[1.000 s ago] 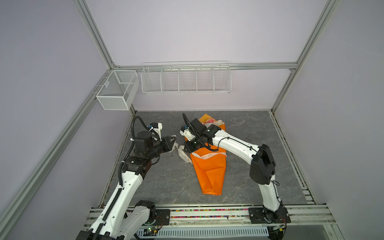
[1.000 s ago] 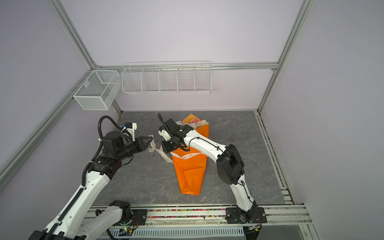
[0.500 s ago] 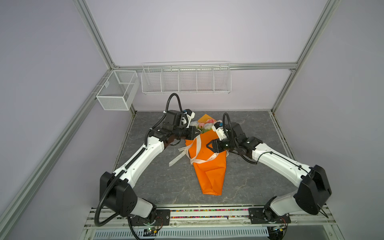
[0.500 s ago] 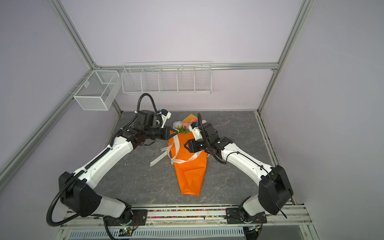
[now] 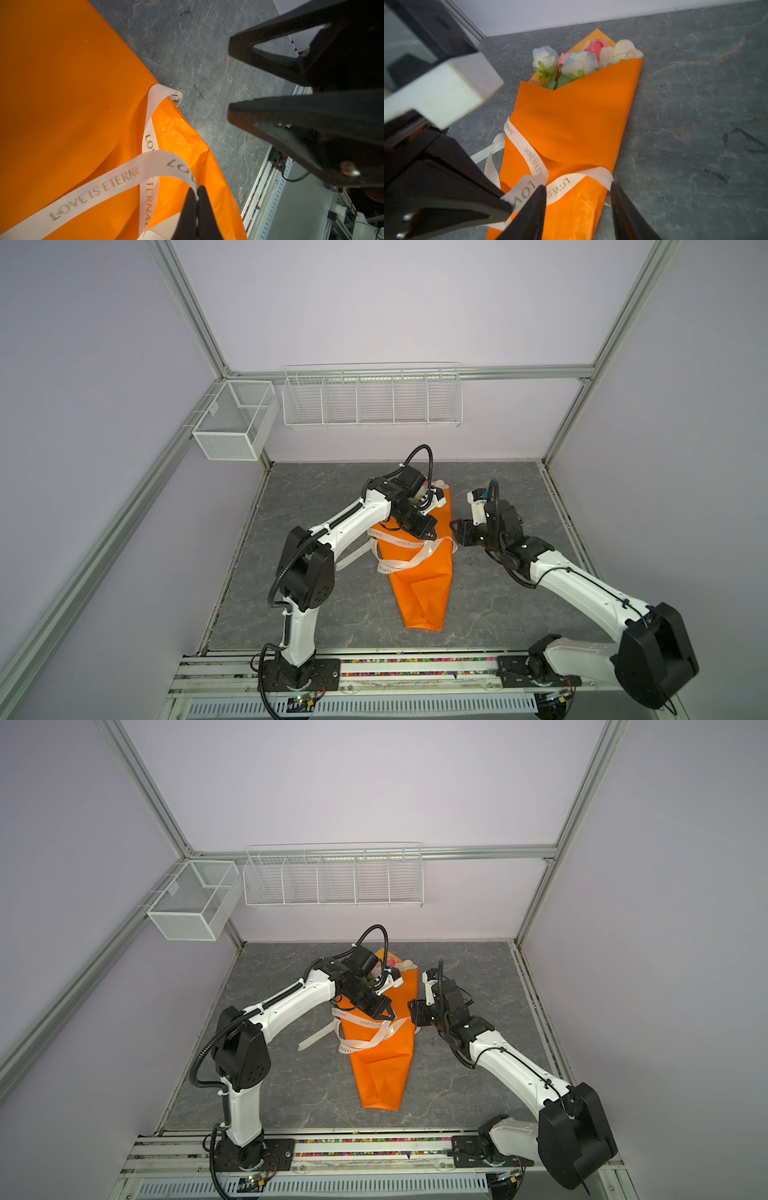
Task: Tie the bouquet of fake flowers
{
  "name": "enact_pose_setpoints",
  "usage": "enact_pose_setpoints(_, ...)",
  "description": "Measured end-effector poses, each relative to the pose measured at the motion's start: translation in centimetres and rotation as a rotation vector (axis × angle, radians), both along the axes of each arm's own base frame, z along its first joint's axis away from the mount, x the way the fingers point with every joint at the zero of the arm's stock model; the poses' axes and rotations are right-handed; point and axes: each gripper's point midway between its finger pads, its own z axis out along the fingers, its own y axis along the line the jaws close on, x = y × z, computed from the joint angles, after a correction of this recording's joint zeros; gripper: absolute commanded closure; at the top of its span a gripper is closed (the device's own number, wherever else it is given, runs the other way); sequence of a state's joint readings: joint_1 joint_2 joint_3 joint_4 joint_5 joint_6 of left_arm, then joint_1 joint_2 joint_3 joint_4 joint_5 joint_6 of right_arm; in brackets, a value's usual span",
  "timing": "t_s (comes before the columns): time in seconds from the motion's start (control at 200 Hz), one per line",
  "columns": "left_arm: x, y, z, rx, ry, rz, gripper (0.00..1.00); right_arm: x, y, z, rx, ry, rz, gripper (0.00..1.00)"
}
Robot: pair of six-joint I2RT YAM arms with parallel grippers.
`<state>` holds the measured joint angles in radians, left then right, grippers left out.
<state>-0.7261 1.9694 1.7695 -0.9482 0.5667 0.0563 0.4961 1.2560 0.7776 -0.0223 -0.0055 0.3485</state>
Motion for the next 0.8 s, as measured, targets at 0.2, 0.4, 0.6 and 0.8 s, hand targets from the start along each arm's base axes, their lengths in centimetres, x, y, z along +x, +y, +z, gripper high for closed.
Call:
enact_pose_setpoints(0.2, -0.5, 1.3, 3.9, -0.048, -0.096, -0.031, 1.0, -1.4, 1.3, -2.6, -0.063, -0.094, 0.187, 0.42)
enact_pose_setpoints(0.4, -1.1, 2.3, 6.8, -0.081, -0.171, -0.039, 1.0, -1.9, 4.7, -0.4, -0.101, -0.294, 0.454, 0.38)
enact_pose_setpoints(0.6, -1.1, 2.6, 6.2, -0.07, -0.161, -0.036, 1.0, -2.0, 7.8, -0.9, -0.133, -0.402, 0.614, 0.38)
enact_pose_setpoints(0.8, -0.8, 2.9, 6.2, -0.07, -0.161, -0.026, 1.0, -0.1, 9.2, -1.6, -0.128, -0.464, 0.608, 0.68)
